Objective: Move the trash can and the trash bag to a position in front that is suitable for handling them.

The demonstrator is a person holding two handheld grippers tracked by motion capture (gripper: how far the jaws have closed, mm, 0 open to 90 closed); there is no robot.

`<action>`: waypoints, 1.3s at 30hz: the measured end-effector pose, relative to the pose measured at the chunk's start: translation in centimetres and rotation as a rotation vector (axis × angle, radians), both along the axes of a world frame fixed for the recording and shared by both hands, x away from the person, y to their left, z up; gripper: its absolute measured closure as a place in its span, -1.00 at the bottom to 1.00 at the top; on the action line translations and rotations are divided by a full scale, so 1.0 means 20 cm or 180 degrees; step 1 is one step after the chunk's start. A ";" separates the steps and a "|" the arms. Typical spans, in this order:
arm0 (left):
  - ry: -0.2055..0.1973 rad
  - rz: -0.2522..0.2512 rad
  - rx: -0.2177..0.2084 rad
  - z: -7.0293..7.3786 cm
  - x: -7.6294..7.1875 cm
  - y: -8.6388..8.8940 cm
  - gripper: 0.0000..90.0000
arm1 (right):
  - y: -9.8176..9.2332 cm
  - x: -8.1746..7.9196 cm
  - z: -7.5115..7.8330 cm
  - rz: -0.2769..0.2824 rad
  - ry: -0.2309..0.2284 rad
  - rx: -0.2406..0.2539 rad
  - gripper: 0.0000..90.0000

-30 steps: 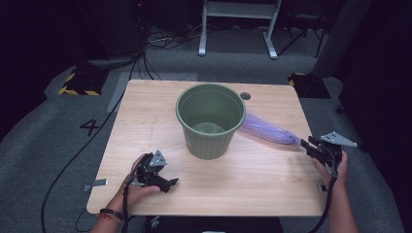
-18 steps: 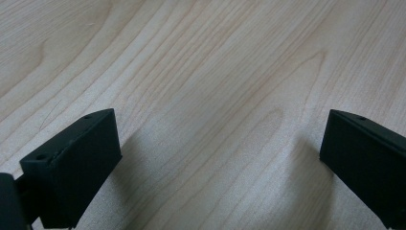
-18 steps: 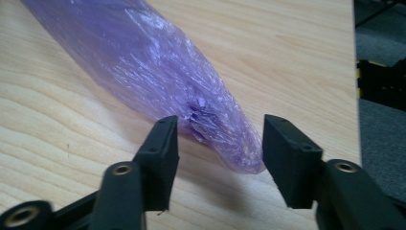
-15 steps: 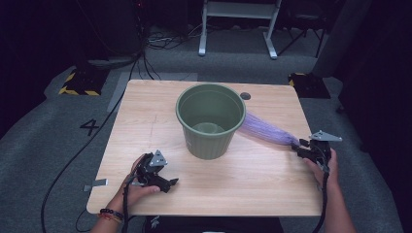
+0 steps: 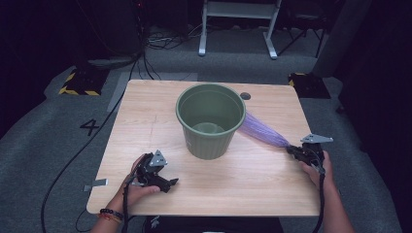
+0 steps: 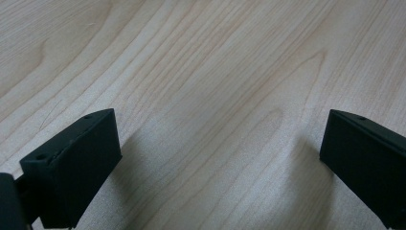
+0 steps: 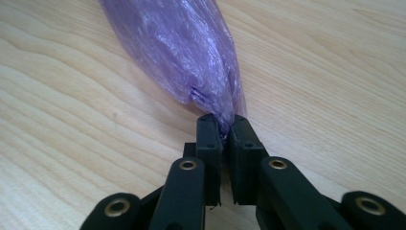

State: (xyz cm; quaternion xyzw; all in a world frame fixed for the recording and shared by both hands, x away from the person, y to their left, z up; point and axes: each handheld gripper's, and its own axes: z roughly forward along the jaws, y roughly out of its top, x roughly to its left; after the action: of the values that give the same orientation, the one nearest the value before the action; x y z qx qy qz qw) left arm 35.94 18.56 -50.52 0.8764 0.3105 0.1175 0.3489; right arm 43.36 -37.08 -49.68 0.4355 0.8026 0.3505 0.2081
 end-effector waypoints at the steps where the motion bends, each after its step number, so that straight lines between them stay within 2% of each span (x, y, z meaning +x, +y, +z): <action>1: 0.0000 -0.0001 0.0000 0.00 0.00 0.00 -1.00 | 0.01 0.00 0.00 0.0007 -0.0004 -0.0009 0.90; 3: 0.0000 -0.0001 0.0000 0.00 0.00 0.00 -1.00 | 0.02 -0.02 0.00 0.0029 -0.0005 0.0028 0.91; 9: 0.0000 0.0000 0.0000 0.00 0.00 0.00 -1.00 | 0.09 -0.06 0.01 0.0136 0.0006 -0.0059 0.87; 12: 0.0000 0.0000 0.0000 0.00 0.00 0.00 -1.00 | 0.17 -0.09 0.01 0.0313 0.0013 -0.0129 0.80; 22: 0.0000 -0.0001 0.0000 0.00 0.00 0.00 -1.00 | 0.29 -0.17 0.01 0.0575 0.0038 -0.0133 0.72; 23: 0.0000 -0.0001 0.0000 0.00 0.00 0.00 -1.00 | 0.31 -0.20 0.02 0.0670 0.0041 -0.0136 0.65; 25: 0.0000 -0.0001 0.0001 0.00 0.00 0.00 -1.00 | 0.33 -0.22 0.02 0.0702 0.0040 -0.0145 0.59; 26: 0.0000 -0.0001 0.0000 0.00 0.00 0.00 -1.00 | 0.34 -0.23 0.02 0.0742 0.0040 -0.0157 0.49; 27: 0.0000 -0.0001 0.0000 0.00 0.00 0.00 -1.00 | 0.36 -0.26 0.03 0.0805 0.0021 -0.0238 0.21; 28: 0.0000 -0.0001 0.0000 0.00 0.00 0.00 -1.00 | 0.36 -0.26 0.03 0.0805 0.0021 -0.0238 0.21; 29: 0.0000 -0.0001 0.0000 0.00 0.00 0.00 -1.00 | 0.36 -0.27 0.04 0.0800 -0.0023 -0.0285 0.13; 30: 0.0000 -0.0001 0.0001 0.00 0.00 0.00 -1.00 | 0.35 -0.29 0.06 0.0812 -0.0072 -0.0218 0.00; 32: 0.0000 -0.0001 0.0000 0.00 0.00 0.00 -1.00 | 0.33 -0.30 0.09 0.0790 -0.0127 -0.0171 -0.11; 35: 0.0000 -0.0001 0.0000 0.00 0.00 0.00 -1.00 | 0.30 -0.31 0.13 0.0727 -0.0226 -0.0099 -0.22; 39: 0.0000 -0.0001 0.0000 0.00 0.00 0.00 -1.00 | 0.27 -0.32 0.17 0.0669 -0.0362 -0.0017 -0.25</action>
State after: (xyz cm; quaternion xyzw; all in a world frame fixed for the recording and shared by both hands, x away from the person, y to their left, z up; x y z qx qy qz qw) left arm 35.94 18.56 -50.52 0.8764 0.3104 0.1175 0.3489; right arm 36.87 -31.64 -46.30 0.3277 0.8318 0.3923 0.2165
